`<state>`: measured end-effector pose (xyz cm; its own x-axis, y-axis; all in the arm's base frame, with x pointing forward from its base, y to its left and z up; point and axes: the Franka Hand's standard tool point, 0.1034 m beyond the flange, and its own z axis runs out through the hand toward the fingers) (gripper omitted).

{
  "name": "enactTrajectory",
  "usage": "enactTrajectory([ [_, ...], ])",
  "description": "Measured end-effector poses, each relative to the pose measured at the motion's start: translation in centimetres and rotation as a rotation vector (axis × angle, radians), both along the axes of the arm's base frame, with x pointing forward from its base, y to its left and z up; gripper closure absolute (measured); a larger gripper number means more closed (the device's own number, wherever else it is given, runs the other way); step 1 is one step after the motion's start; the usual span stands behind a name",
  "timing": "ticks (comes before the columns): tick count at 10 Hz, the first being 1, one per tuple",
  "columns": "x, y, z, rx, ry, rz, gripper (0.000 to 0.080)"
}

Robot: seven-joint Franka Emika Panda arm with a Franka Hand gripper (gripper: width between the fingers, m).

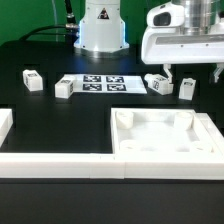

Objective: Assemble square table

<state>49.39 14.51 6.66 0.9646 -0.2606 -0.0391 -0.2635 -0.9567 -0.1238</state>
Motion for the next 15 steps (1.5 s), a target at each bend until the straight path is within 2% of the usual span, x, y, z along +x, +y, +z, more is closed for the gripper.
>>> enactTrajectory([
  [2,0.0,0.1,0.0,0.000,-0.001,0.001,0.0151],
  [3,-0.8,-0.2,-0.2,0.006,0.073,0.015,0.0151],
  [4,-1.9,-0.4,-0.2,0.062,0.243,-0.017,0.0151],
  [5,-1.5,-0.1,-0.2,0.097,0.366,-0.021,0.0151],
  [6,-0.6,0.2,-0.7,0.086,0.364,-0.015,0.0151],
  [7,-0.6,0.6,-0.5,0.053,0.332,0.015,0.0151],
  [8,-1.8,0.3,-0.4,0.086,0.451,0.039,0.0151],
  [9,-1.5,0.0,-0.7,0.097,0.499,0.035,0.0151],
  [10,-2.3,0.0,-0.9,0.113,0.589,0.024,0.0151],
  [11,-4.1,0.4,-1.9,0.145,0.705,-0.026,0.0151],
  [12,-4.4,0.4,-2.5,0.147,0.743,-0.036,0.0151],
  [15,-4.5,0.6,-2.6,0.151,0.746,-0.048,0.0151],
])
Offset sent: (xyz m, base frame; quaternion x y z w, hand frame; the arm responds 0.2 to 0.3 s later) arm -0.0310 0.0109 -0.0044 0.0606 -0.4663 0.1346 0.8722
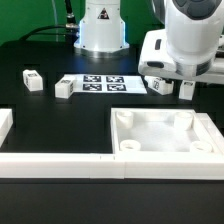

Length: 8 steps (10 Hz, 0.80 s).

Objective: Assemble square table

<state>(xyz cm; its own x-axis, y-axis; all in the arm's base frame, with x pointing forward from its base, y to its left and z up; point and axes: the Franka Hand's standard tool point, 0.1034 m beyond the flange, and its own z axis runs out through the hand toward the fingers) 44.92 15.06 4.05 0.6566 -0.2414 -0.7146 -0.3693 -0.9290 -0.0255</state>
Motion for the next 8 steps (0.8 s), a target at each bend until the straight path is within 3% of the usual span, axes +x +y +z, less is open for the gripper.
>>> enactTrajectory([
  [3,-2.9,1.1,-2.3,0.008,0.075,-0.047,0.0151],
  [8,-3.2,1.1,-2.5,0.012,0.091,-0.058,0.0151],
])
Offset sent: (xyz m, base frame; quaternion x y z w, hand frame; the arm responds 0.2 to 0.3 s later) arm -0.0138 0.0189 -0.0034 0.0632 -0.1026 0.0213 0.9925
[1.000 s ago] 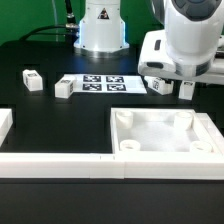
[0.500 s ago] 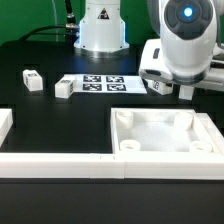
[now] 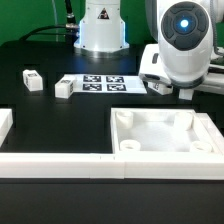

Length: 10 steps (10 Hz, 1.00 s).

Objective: Assemble square table

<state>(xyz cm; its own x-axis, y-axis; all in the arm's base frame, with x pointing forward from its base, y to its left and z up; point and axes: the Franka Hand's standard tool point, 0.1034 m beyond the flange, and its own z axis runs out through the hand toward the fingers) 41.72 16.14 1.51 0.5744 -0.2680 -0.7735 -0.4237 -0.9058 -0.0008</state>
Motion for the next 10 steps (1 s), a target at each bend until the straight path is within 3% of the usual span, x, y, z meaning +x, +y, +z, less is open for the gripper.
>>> enactTrajectory([
  [4,-0.5,1.3,-0.6,-0.001,-0.010,0.020,0.0151],
  [5,-0.4,1.2,-0.6,-0.001,-0.010,0.019,0.0293],
  [6,-0.5,1.2,-0.6,-0.001,-0.010,0.019,0.0293],
  [7,-0.4,1.2,-0.6,-0.001,-0.010,0.019,0.0430],
  [8,-0.4,1.2,-0.6,-0.001,-0.010,0.019,0.0509],
  [10,-0.4,1.2,-0.6,-0.001,-0.010,0.019,0.0509],
])
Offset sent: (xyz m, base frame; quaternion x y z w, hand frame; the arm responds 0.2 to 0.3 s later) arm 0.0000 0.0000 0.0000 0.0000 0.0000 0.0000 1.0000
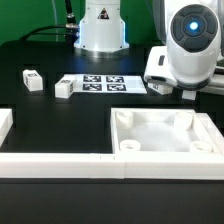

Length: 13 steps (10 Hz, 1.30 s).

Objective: Assemble square table

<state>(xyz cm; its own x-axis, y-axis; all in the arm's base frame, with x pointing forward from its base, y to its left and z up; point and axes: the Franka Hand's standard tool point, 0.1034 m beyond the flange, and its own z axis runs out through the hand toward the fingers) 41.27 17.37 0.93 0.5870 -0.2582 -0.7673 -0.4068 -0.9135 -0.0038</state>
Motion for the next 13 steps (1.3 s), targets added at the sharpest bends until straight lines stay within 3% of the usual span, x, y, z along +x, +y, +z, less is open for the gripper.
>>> enactTrajectory([
  [3,0.0,0.0,0.0,0.000,0.000,0.000,0.0509],
  [4,0.3,-0.5,0.6,0.033,0.003,0.025,0.0509],
  [5,2.5,-2.2,2.8,0.071,-0.006,0.033,0.0509],
  [7,5.9,-4.2,7.5,0.108,-0.026,0.021,0.0509],
  [9,7.6,-5.0,11.1,0.096,-0.071,0.056,0.0509],
  [12,9.2,-4.9,10.3,0.037,-0.276,0.027,0.0509],
  [13,10.2,-5.8,10.2,0.053,-0.371,0.063,0.0509],
])
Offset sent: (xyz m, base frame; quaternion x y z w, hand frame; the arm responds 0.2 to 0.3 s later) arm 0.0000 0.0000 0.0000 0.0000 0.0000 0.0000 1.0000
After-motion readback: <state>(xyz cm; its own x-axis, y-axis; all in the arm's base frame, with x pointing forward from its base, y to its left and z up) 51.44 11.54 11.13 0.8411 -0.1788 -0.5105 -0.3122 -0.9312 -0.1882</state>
